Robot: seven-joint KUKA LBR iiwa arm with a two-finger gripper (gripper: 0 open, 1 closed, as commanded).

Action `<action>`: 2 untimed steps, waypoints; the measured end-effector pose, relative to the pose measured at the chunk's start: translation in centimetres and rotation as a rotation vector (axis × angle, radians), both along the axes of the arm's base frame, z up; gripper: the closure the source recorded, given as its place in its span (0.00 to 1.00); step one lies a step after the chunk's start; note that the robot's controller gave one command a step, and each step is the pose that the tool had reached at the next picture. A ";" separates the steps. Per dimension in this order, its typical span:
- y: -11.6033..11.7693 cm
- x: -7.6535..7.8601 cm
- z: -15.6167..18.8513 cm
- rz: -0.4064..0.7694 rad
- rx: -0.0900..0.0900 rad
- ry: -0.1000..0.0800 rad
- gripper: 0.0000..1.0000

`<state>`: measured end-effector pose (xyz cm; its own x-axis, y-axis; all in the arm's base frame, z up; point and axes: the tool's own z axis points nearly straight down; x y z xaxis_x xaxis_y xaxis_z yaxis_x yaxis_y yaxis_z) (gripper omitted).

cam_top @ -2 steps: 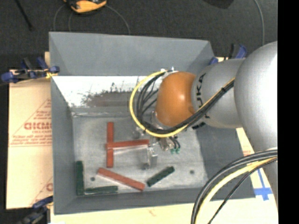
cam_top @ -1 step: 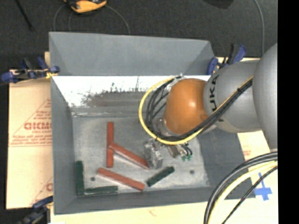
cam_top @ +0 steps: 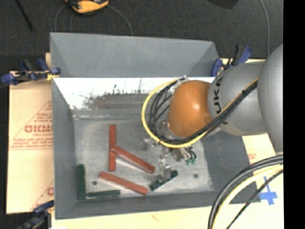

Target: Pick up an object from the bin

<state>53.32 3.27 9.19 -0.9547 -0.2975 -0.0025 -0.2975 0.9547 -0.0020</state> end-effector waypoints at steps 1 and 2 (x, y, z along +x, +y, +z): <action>0.0 0.0 0.0 0.001 -0.001 0.000 1.00; 0.0 0.0 0.0 0.002 -0.001 0.000 0.00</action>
Offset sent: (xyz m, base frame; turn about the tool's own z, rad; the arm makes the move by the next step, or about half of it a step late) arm 0.0000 0.0000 0.0000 0.0000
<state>53.32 3.25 9.19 -0.9543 -0.2989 -0.0025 -0.2989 0.9543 -0.0026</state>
